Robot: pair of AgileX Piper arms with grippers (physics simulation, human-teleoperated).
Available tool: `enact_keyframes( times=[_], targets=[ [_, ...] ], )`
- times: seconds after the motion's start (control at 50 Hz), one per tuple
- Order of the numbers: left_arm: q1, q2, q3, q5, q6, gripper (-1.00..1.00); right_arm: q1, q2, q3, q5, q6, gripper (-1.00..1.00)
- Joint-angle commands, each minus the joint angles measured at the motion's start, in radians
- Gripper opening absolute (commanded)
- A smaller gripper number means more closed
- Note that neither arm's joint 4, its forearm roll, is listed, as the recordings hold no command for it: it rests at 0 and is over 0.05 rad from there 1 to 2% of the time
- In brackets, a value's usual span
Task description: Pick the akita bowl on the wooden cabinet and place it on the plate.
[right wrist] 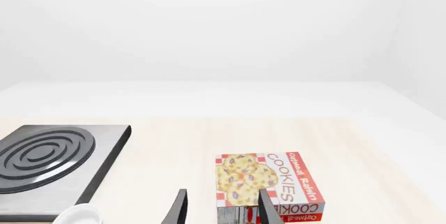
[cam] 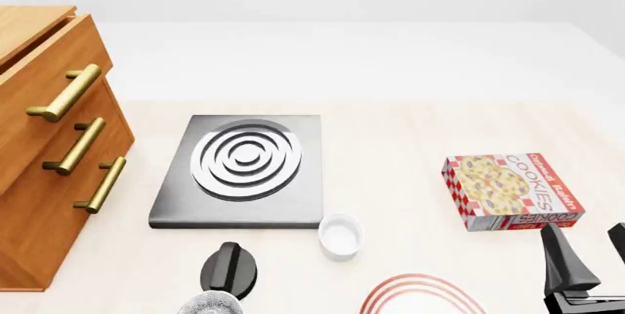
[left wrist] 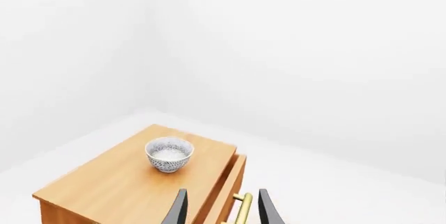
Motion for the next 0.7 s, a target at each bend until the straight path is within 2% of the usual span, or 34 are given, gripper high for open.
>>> enact_keyframes(
  times=[0.02, 0.32, 0.4, 0.7],
  targets=[
    [0.035, 0.187, -0.075, 0.012, -0.088, 1.00, 0.000, 0.000, 0.000, 0.000, 0.000, 1.00],
    [0.053, 0.316, -0.166, -0.009, -0.138, 1.00, 0.000, 0.000, 0.000, 0.000, 0.000, 1.00],
    [0.079, 0.340, -0.191, -0.014, -0.131, 1.00, 0.000, 0.000, 0.000, 0.000, 0.000, 1.00],
    [0.176, 0.411, -0.249, 0.012, -0.173, 1.00, 0.000, 0.000, 0.000, 0.000, 0.000, 1.00]
  ],
)
